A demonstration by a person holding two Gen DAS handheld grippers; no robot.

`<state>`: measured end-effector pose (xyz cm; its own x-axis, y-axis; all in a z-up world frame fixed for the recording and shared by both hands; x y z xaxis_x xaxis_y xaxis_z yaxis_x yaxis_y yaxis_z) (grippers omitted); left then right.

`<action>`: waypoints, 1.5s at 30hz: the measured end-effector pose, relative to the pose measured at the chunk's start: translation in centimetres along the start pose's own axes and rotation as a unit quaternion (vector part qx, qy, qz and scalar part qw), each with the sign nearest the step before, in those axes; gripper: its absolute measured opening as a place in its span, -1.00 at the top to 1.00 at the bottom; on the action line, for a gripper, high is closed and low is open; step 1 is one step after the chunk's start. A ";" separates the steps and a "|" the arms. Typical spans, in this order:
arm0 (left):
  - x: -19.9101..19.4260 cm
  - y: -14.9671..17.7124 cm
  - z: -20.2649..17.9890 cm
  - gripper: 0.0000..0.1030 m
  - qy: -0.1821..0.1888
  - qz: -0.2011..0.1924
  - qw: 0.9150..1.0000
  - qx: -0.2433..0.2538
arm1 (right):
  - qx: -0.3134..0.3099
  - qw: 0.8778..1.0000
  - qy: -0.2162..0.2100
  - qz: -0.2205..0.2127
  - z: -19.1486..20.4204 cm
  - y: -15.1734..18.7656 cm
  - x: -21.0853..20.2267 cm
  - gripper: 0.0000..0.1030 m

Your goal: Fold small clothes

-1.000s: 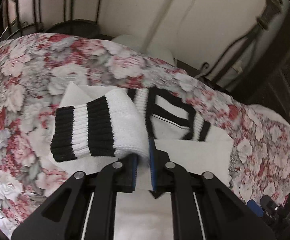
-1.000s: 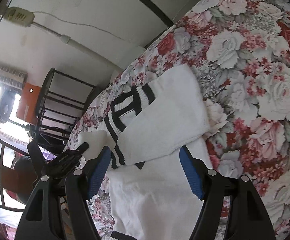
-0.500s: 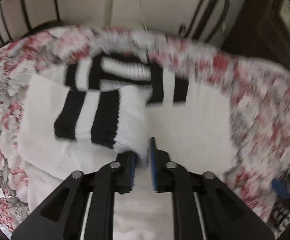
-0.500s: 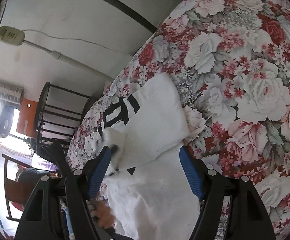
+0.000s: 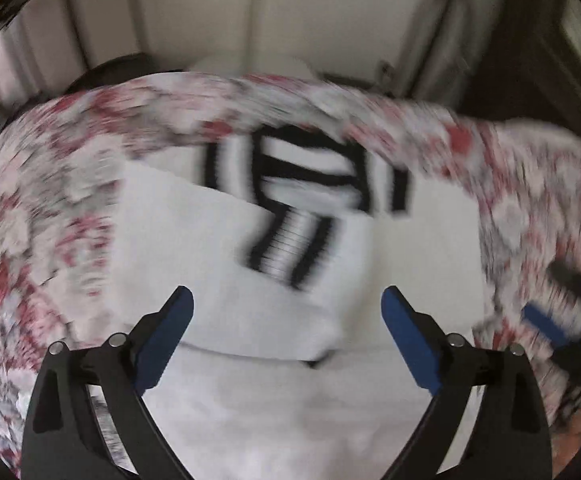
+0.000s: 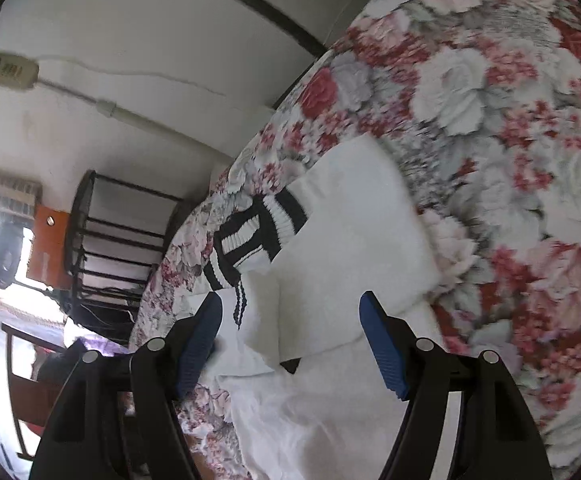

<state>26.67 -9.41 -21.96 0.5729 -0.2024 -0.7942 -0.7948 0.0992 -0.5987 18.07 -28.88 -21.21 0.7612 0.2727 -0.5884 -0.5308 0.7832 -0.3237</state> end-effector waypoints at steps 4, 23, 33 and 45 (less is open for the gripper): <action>-0.6 -1.4 6.9 -0.84 -0.067 -0.012 0.997 -0.042 | -0.099 0.995 0.016 0.028 3.9 3.0 3.5 -0.39; 8.8 1.2 11.3 -0.86 -0.156 0.133 0.978 -0.032 | -0.096 0.988 0.120 0.009 -2.3 4.3 6.9 0.00; 7.8 0.3 10.1 -0.88 -0.154 0.099 0.983 -0.020 | -0.005 0.998 0.053 0.020 -3.9 3.8 6.5 0.68; 9.9 1.9 10.0 -0.92 -0.193 0.122 0.973 0.019 | -0.037 0.995 0.097 0.006 -5.2 2.7 6.6 0.71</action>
<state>32.85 -1.43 -31.96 0.4057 0.2112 -0.8893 -0.9132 0.1351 -0.3845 19.73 -27.88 -29.75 0.6717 0.1631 -0.7227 -0.5708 0.7358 -0.3645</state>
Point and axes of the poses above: each gripper's, at about its wrist camera, not at the fingertips, and x roughly the way its jaws point, z to its left, y to its underside, the point moved 4 cm from there along x, roughly the way its jaws point, and after that the axes turned 8 degrees about -z, right-handed, at the moved point
